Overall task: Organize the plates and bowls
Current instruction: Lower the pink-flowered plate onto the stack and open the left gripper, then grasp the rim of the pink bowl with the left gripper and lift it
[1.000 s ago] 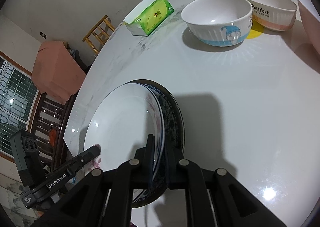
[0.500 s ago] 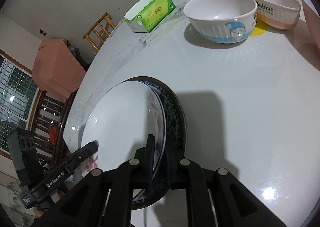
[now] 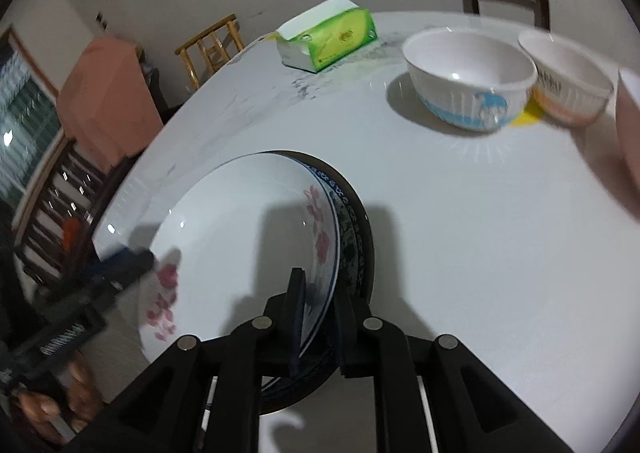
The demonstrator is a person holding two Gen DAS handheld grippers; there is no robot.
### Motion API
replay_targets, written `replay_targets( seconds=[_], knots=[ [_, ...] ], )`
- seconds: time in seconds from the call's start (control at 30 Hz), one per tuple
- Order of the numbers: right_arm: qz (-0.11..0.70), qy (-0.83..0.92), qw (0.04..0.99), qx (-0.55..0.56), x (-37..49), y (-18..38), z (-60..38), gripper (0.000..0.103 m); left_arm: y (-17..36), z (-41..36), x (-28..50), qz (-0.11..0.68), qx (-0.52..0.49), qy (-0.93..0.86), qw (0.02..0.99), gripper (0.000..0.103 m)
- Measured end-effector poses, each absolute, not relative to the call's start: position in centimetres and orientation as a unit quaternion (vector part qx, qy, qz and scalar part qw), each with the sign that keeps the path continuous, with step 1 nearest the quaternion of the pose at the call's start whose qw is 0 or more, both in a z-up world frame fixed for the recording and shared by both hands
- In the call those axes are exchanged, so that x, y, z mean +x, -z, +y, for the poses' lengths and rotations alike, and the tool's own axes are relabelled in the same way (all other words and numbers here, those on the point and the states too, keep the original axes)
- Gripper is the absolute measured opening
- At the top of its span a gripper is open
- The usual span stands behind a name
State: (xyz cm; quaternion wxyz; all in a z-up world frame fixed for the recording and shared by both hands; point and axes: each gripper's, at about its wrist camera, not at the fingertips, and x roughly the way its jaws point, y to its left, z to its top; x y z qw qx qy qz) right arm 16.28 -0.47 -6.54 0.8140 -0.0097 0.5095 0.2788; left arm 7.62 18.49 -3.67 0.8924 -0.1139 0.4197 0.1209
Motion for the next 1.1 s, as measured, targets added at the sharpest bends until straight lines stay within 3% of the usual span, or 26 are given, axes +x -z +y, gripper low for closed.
replay_targets(
  seconds=[0.23, 0.27, 0.33, 0.43, 0.53, 0.73, 0.83, 1.1],
  knots=[
    [0.445, -0.252, 0.845, -0.157, 14.6, 5.9, 2.1, 0.023, 3.9, 19.2, 7.6, 0.42, -0.123, -0.124, 0.891, 0.066],
    [0.436, -0.248, 0.848, -0.169, 14.4, 5.8, 2.2, 0.025, 4.0, 19.3, 7.7, 0.42, -0.125, -0.125, 0.89, 0.066],
    [0.414, -0.231, 0.857, -0.2, 14.0, 5.6, 2.6, 0.045, 4.0, 19.3, 7.6, 0.418, -0.126, -0.126, 0.891, 0.066],
    [0.382, -0.218, 0.871, -0.216, 13.6, 5.2, 2.5, 0.047, 3.9, 19.2, 7.5, 0.412, -0.119, -0.131, 0.894, 0.066],
    [0.374, -0.209, 0.89, -0.154, 14.1, 3.8, 0.1, 0.047, 3.8, 19.1, 7.3, 0.403, -0.114, -0.132, 0.899, 0.066],
    [0.434, -0.165, 0.884, 0.057, 15.9, 3.6, -11.5, 0.047, 2.6, 17.4, 7.0, 0.39, -0.112, -0.094, 0.909, 0.066],
    [0.438, -0.123, 0.886, 0.087, 14.7, 4.2, -17.1, 0.047, 1.5, 15.2, 6.9, 0.382, -0.096, -0.065, 0.917, 0.067],
    [0.428, -0.047, 0.894, 0.127, 11.6, 2.8, -29.3, 0.047, -0.9, 7.1, 9.2, 0.397, -0.103, 0.062, 0.91, 0.08]
  ],
)
